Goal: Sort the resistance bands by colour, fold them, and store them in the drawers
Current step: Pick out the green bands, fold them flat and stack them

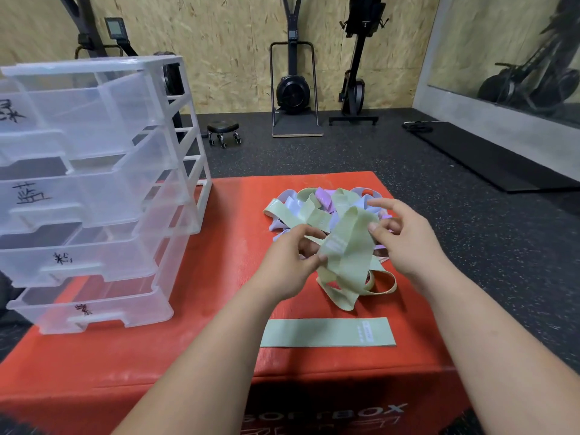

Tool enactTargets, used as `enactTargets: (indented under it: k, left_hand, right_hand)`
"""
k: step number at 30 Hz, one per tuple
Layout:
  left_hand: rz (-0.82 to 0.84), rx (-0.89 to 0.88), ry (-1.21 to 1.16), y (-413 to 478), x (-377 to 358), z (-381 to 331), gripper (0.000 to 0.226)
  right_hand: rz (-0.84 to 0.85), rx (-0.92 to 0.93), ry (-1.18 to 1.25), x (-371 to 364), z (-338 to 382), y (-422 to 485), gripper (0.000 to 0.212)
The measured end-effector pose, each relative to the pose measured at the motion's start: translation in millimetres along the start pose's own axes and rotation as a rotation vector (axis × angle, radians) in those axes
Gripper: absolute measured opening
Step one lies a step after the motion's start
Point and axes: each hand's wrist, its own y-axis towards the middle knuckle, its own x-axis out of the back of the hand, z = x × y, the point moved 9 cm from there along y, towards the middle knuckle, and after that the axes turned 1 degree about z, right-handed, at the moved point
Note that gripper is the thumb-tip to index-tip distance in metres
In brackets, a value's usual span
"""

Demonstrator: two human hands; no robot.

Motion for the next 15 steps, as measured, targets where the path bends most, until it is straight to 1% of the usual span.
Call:
enactTargets:
  k: [2, 4, 6, 7, 9, 11, 12, 15]
  left_hand:
    - [-0.047, -0.006, 0.038, -1.7, 10.9, 0.1, 0.028]
    - [-0.071, 0.002, 0.075, -2.9, 19.1, 3.7, 0.024]
    - [-0.079, 0.020, 0.081, -4.2, 24.4, 7.4, 0.021]
    - [-0.081, 0.029, 0.051, -5.2, 26.1, 8.8, 0.020]
    - [-0.092, 0.046, -0.031, -6.9, 30.1, 11.5, 0.021]
    - [-0.124, 0.042, -0.070, -6.9, 37.4, 12.6, 0.024]
    - [-0.142, 0.034, -0.077, -7.2, 41.5, 11.8, 0.026]
    - [-0.202, 0.016, -0.067, -9.5, 53.3, 9.0, 0.030]
  right_hand:
    - [-0.015, 0.035, -0.158, 3.6, -5.9, 2.1, 0.033]
    - [-0.006, 0.012, -0.217, 4.5, -13.7, 2.0, 0.030]
    - [0.007, 0.001, -0.233, 2.6, -17.9, 3.6, 0.029]
    - [0.023, -0.006, -0.224, -0.2, -18.2, 3.7, 0.025]
    - [0.083, -0.035, -0.155, -7.3, -18.0, 1.8, 0.006]
    - [0.162, -0.058, -0.189, -15.1, -22.3, -0.2, 0.026]
    - [0.176, -0.058, -0.257, -16.8, -25.1, 0.0, 0.032]
    - [0.189, -0.032, -0.445, -21.2, -27.5, 1.1, 0.026]
